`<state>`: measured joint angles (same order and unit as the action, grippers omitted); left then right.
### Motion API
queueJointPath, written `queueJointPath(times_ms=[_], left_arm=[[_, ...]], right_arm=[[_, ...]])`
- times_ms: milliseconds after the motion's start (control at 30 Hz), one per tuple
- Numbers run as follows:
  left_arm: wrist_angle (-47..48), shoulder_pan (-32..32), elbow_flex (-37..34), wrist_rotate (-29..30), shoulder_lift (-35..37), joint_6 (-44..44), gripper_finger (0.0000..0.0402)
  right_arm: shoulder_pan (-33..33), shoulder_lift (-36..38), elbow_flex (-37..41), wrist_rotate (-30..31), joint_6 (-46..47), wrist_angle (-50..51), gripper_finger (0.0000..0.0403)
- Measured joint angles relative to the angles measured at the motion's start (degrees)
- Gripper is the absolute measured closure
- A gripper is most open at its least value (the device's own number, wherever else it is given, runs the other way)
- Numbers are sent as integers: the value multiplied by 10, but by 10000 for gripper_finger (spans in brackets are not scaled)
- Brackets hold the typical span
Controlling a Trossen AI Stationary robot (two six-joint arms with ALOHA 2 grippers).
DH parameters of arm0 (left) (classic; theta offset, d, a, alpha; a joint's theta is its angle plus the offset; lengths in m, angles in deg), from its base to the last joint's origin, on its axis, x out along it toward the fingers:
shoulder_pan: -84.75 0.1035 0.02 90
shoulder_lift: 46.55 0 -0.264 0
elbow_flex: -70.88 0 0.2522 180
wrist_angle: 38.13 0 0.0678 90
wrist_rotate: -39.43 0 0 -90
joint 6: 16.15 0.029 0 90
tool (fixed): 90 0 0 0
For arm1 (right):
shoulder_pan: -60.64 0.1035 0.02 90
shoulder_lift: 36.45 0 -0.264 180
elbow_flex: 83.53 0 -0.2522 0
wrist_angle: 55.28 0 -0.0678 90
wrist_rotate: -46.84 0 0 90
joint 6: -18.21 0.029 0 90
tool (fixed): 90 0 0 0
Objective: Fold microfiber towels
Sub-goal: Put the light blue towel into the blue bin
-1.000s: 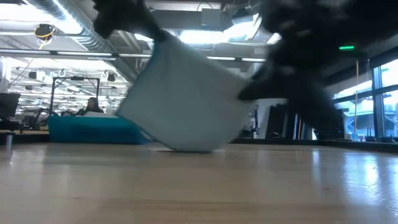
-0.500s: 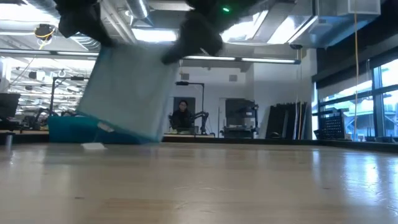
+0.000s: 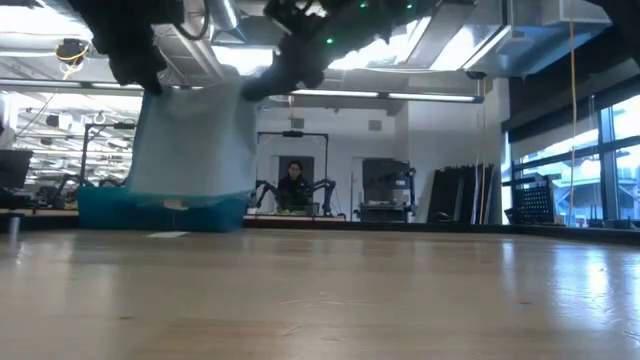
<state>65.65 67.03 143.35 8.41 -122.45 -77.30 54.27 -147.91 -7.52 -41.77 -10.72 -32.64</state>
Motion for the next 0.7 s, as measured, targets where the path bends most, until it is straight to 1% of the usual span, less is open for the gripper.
queueJointPath(times_ms=[167,300,433,533,700], left_arm=[[0,40,-11,4,0,-2,401],[0,86,-40,35,0,-31,401],[1,137,-76,69,0,-32,401],[0,169,-85,102,5,-33,401],[0,210,-85,184,20,-64,401]], right_arm=[[-3,-46,-44,-2,-37,-6,391],[-24,-94,-97,-1,-61,-13,391],[-53,-145,-157,19,-92,-9,391],[-73,-167,-193,19,-106,-5,391],[-102,-168,-222,15,-116,-11,391]])
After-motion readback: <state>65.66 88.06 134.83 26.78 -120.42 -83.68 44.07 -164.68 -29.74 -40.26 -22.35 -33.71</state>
